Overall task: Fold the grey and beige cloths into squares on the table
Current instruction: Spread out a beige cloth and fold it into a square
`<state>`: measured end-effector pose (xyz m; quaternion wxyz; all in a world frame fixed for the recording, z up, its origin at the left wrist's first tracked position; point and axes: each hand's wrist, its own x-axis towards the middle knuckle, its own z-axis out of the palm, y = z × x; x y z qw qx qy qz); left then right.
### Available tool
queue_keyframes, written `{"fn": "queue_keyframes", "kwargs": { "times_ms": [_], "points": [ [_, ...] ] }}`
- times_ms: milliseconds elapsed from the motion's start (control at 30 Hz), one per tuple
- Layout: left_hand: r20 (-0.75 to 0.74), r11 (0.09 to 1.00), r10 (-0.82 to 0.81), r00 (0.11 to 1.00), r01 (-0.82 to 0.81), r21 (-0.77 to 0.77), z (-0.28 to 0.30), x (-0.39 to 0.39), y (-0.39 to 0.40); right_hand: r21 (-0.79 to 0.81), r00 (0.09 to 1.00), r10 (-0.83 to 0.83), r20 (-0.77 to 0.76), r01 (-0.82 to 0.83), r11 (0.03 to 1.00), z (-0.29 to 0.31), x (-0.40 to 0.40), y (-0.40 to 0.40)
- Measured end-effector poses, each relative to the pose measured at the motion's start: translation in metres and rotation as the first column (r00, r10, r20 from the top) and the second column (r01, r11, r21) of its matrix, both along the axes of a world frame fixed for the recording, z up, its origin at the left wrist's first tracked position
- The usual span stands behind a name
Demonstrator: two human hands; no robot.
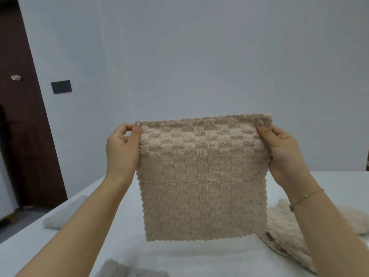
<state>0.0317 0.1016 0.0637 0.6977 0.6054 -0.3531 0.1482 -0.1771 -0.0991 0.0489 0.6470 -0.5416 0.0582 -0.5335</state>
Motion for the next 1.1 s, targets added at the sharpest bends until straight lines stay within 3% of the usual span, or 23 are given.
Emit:
{"fn": "queue_keyframes", "kwargs": {
  "times_ms": [233, 367, 500, 667, 833, 967, 1100],
  "points": [
    [0.112, 0.994, 0.105, 0.988, -0.103, -0.023, 0.013, -0.012, 0.021, -0.032, 0.997, 0.079, 0.021, -0.078, 0.996, 0.017, -0.010, 0.017],
    [0.161, 0.987, 0.155, 0.975, -0.160, 0.016, 0.024, -0.018, 0.036, 0.070, 0.981, 0.192, 0.024, -0.193, 0.979, 0.020, -0.008, 0.022],
    [0.098, 0.977, 0.163, 0.982, -0.175, 0.120, 0.030, -0.014, 0.047, 0.170, 0.930, 0.363, -0.065, -0.348, 0.922, 0.016, -0.001, 0.023],
    [-0.016, 0.926, 0.166, 0.986, -0.150, 0.345, 0.004, 0.018, 0.036, 0.181, 0.935, 0.198, -0.293, -0.149, 0.972, -0.013, 0.018, 0.002],
    [-0.070, 0.818, 0.223, 0.972, -0.147, 0.557, -0.068, 0.063, 0.001, 0.239, 0.840, 0.150, -0.521, -0.025, 0.971, -0.075, 0.048, -0.018],
    [-0.104, 0.805, 0.192, 0.976, -0.096, 0.586, -0.123, 0.084, -0.026, 0.065, 0.754, -0.024, -0.657, 0.088, 0.994, -0.125, 0.066, -0.031],
    [-0.122, 0.795, 0.197, 0.973, -0.086, 0.600, -0.157, 0.099, -0.046, -0.005, 0.731, -0.129, -0.670, 0.169, 0.986, -0.145, 0.075, -0.038]
  ]
}}
